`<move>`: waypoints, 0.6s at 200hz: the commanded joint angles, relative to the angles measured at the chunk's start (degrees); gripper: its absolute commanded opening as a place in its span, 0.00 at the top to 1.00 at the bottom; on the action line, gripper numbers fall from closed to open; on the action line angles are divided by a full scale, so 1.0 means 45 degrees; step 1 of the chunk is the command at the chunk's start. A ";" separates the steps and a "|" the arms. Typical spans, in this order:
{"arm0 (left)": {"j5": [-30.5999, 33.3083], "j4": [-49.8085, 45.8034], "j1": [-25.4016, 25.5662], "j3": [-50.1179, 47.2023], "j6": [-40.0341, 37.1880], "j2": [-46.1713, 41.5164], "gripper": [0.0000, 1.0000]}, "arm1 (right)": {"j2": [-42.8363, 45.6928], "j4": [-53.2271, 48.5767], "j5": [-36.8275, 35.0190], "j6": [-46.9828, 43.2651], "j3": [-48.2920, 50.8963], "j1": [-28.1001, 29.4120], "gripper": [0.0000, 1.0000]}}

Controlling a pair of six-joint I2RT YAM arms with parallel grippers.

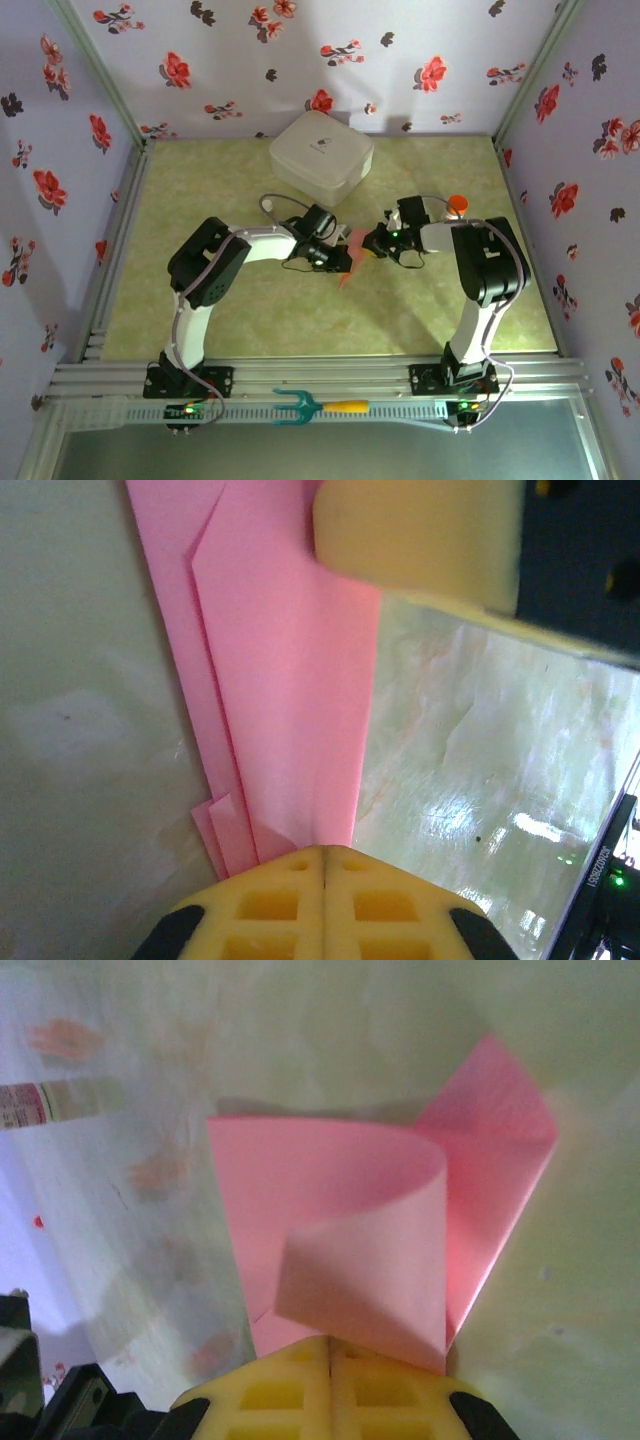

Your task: Fold a paper plane with a square sheet of paper (pick it up from the middle)

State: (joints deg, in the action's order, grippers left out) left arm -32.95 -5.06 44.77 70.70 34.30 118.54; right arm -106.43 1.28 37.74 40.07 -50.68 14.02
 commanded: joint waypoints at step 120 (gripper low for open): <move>0.0028 -0.1444 0.0148 -0.0358 -0.0048 0.0627 1.00 | -0.0802 0.0051 -0.3205 0.0685 -0.1319 -0.1355 0.93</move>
State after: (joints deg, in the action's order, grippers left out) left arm -32.99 -4.75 44.77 70.72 34.30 118.69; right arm -108.77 -1.10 31.14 41.50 -56.36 10.11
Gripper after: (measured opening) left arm 0.061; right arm 0.069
